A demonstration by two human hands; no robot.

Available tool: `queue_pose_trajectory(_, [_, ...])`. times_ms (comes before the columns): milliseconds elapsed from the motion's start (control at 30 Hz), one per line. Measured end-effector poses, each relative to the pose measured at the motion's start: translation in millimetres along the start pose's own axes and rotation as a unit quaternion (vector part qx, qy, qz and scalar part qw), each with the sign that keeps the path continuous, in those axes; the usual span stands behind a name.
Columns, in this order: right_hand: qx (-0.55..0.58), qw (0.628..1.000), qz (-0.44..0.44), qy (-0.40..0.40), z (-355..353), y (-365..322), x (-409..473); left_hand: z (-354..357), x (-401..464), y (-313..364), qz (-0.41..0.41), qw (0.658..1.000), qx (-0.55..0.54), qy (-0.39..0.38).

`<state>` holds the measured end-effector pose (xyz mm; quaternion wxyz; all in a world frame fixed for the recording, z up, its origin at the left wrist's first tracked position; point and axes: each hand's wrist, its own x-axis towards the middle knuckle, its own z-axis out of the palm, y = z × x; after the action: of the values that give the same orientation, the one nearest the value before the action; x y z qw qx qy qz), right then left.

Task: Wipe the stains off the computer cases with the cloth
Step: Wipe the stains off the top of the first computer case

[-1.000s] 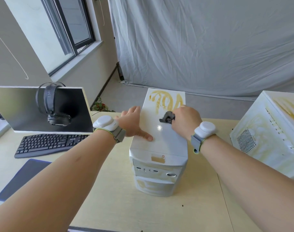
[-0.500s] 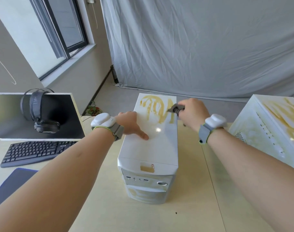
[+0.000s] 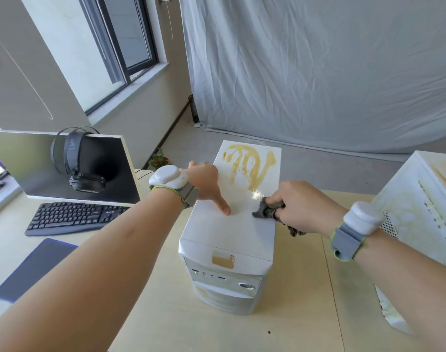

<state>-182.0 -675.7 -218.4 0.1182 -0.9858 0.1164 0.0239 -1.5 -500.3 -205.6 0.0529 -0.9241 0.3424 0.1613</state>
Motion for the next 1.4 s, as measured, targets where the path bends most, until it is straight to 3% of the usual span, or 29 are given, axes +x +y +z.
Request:
queue_pose_trajectory(367, [0.002, 0.987, 0.139, 0.085, -20, 29, 110, 6, -4, -2, -0.032, 0.999, -0.027, -0.023])
queue_pose_trajectory(500, [-0.06, 0.988, 0.109, 0.089, -20, 16, 107, 3, -1, 3, -0.051, 0.998, -0.037, -0.027])
queue_pose_trajectory(700, [-0.122, 0.992, 0.03, 0.019, -11, -18, 68, -6, -2, 10, -0.011, 0.999, 0.034, -0.018])
queue_pose_trajectory(867, [-0.118, 0.991, -0.056, -0.018, 7, -31, 19, 6, 0, -3, 0.03, 0.999, 0.013, 0.011])
queue_pose_trajectory(933, [-0.119, 0.992, -0.032, -0.006, 8, -30, 15, 9, 0, -8, 0.046, 0.999, 0.011, 0.02])
queue_pose_trajectory(1100, [-0.132, 0.981, 0.133, 0.04, -2, -25, 80, 8, 0, -13, 0.077, 0.996, 0.02, 0.027])
queue_pose_trajectory(1200, [-0.116, 0.977, 0.173, 0.053, -2, -27, 107, 9, 1, -13, 0.084, 0.996, 0.022, 0.029])
queue_pose_trajectory(1300, [-0.113, 0.975, 0.182, 0.058, 4, -40, 107, 12, 2, -16, 0.092, 0.995, 0.02, 0.037])
queue_pose_trajectory(1400, [-0.1, 0.986, 0.125, 0.047, 9, -59, 79, 13, 1, -18, 0.1, 0.994, 0.017, 0.045])
